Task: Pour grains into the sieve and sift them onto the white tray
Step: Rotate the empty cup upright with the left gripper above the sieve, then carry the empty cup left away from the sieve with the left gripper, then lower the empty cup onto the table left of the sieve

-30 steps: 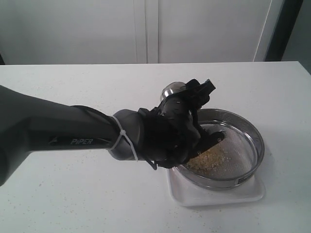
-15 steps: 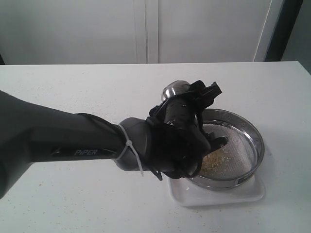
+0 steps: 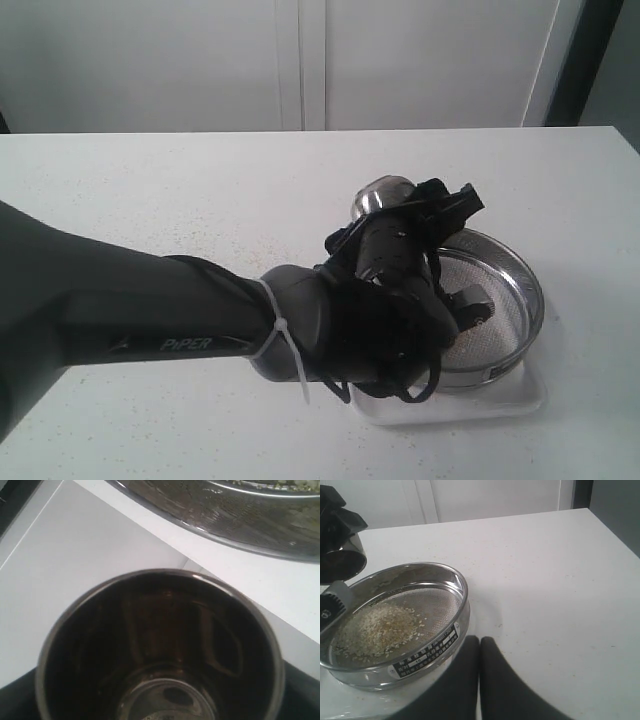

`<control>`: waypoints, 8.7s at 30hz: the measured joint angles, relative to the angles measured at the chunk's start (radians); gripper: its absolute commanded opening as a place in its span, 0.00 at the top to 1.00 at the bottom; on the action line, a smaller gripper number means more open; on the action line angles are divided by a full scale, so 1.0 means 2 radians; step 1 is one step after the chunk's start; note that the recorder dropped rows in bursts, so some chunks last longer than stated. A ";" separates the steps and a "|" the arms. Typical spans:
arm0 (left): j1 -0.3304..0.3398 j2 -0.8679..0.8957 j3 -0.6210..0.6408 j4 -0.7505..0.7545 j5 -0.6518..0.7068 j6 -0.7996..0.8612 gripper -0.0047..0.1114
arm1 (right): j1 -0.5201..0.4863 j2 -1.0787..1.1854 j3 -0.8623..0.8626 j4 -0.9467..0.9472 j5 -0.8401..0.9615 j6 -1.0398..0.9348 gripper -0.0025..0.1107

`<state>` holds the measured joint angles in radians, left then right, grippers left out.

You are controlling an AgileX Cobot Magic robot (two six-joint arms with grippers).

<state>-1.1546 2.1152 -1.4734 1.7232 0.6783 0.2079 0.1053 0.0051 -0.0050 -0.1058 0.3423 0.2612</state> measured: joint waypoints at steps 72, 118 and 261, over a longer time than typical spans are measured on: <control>0.054 -0.104 0.000 -0.287 -0.123 -0.323 0.96 | 0.000 0.000 0.000 0.000 0.000 0.002 0.98; 0.281 -0.226 0.061 -0.955 -0.136 0.097 0.96 | 0.000 0.000 0.000 0.000 0.000 0.002 0.98; 0.315 -0.003 0.062 -0.969 -0.616 -0.038 0.18 | 0.000 0.000 0.000 0.000 0.000 0.002 0.98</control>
<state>-0.5242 2.1089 -1.3488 -0.2156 -0.5537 0.1316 0.1053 0.0051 -0.0050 -0.1058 0.3423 0.2659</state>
